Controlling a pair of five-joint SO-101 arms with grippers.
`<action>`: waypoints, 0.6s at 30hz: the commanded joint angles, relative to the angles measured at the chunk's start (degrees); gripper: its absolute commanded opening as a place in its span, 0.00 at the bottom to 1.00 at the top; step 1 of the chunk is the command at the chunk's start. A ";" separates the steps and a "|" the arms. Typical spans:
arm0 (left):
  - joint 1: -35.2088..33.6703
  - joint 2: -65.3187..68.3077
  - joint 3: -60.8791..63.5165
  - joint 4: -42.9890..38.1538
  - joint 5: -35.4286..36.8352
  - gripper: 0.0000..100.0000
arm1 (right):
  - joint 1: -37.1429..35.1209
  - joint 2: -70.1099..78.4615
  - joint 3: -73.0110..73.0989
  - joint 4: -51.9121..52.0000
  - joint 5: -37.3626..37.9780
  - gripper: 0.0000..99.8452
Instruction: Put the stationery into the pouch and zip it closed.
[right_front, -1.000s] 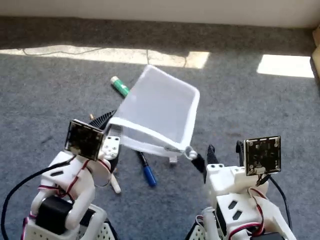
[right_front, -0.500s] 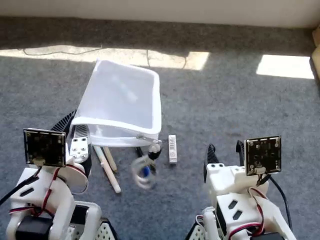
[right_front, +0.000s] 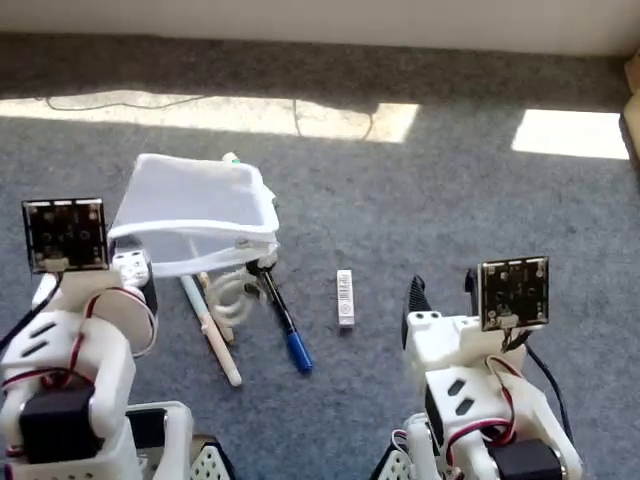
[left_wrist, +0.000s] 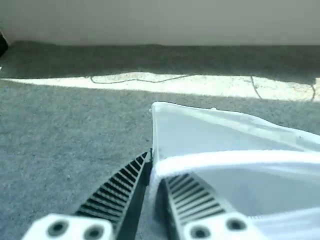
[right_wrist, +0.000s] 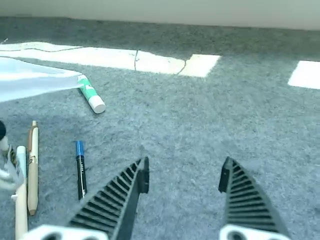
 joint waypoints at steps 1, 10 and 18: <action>-3.30 10.07 -11.38 3.08 -0.35 0.01 | 0.57 0.48 1.54 -3.30 -0.18 0.22; -11.21 19.74 -21.49 8.09 -0.44 0.01 | 0.48 2.51 2.07 -7.60 1.67 0.22; -19.03 20.88 -20.88 8.70 -0.44 0.01 | -4.88 21.76 -3.82 -9.36 2.99 0.22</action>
